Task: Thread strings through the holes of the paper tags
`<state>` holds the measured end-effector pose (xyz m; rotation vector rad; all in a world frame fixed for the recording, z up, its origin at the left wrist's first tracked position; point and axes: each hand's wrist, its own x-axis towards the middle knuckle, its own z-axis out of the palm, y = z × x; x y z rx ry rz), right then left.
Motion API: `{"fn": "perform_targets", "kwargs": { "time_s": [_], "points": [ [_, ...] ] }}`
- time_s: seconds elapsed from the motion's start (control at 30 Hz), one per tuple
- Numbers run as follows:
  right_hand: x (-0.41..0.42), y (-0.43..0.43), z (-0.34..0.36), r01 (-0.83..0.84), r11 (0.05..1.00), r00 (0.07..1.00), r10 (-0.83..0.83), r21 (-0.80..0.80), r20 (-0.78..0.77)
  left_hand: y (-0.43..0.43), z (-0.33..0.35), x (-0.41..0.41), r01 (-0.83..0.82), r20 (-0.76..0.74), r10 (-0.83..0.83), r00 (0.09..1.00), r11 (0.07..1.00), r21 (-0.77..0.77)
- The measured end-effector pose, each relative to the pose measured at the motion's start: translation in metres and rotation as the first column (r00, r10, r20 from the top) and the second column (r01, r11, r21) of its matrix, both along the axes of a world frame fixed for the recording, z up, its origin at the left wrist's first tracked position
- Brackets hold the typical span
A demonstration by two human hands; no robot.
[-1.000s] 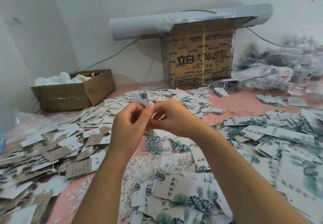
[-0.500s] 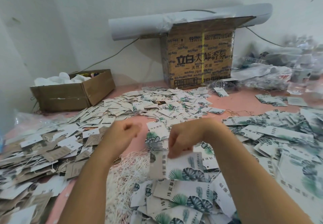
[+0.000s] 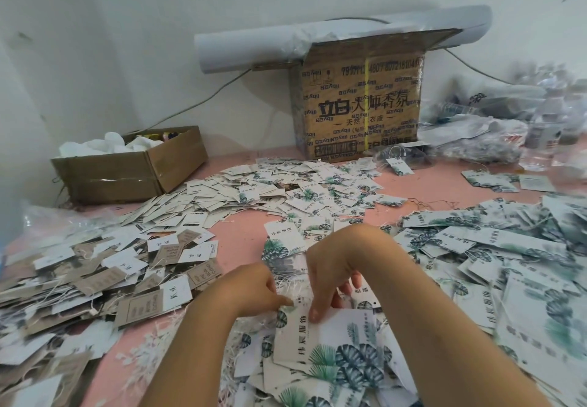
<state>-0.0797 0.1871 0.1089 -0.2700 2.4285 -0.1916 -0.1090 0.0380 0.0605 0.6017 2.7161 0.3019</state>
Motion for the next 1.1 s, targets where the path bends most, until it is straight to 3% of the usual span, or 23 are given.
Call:
{"fn": "perform_targets", "kwargs": {
  "time_s": [0.17,0.3,0.5,0.63,0.8,0.97,1.03,1.1],
  "points": [
    [-0.001,0.001,0.000,0.009,1.000,1.000,-0.009,-0.030,-0.018,-0.001,0.000,0.000,0.038,-0.034,-0.036,0.999,0.997,0.073],
    [-0.002,0.007,0.002,0.059,0.996,0.994,-0.064,-0.061,-0.091,-0.005,0.007,0.001,0.014,-0.076,0.005,0.997,0.968,0.250],
    [-0.006,0.014,0.001,0.116,0.962,0.913,-0.202,-0.249,-0.354,-0.008,0.020,0.002,0.018,-0.105,0.046,0.993,0.838,0.545],
    [-0.008,0.009,0.002,0.017,0.863,0.865,-0.266,-0.505,-0.426,-0.006,0.026,0.004,0.034,-0.121,0.060,0.991,0.754,0.656],
    [-0.008,0.003,0.002,-0.071,0.789,0.828,-0.294,-0.610,-0.477,-0.005,0.029,0.004,0.032,-0.160,0.124,0.979,0.685,0.728],
    [-0.007,0.007,0.006,-0.052,0.733,0.787,-0.388,-0.678,-0.480,-0.006,0.027,0.004,0.014,-0.139,0.160,0.977,0.605,0.796],
    [-0.005,0.010,0.008,-0.032,0.650,0.760,-0.478,-0.760,-0.441,-0.008,0.026,0.004,0.010,-0.137,0.175,0.975,0.581,0.814],
    [-0.004,0.012,0.010,0.003,0.498,0.769,-0.556,-0.867,-0.316,-0.009,0.026,0.003,0.002,-0.130,0.190,0.973,0.556,0.831]
  ]
}}
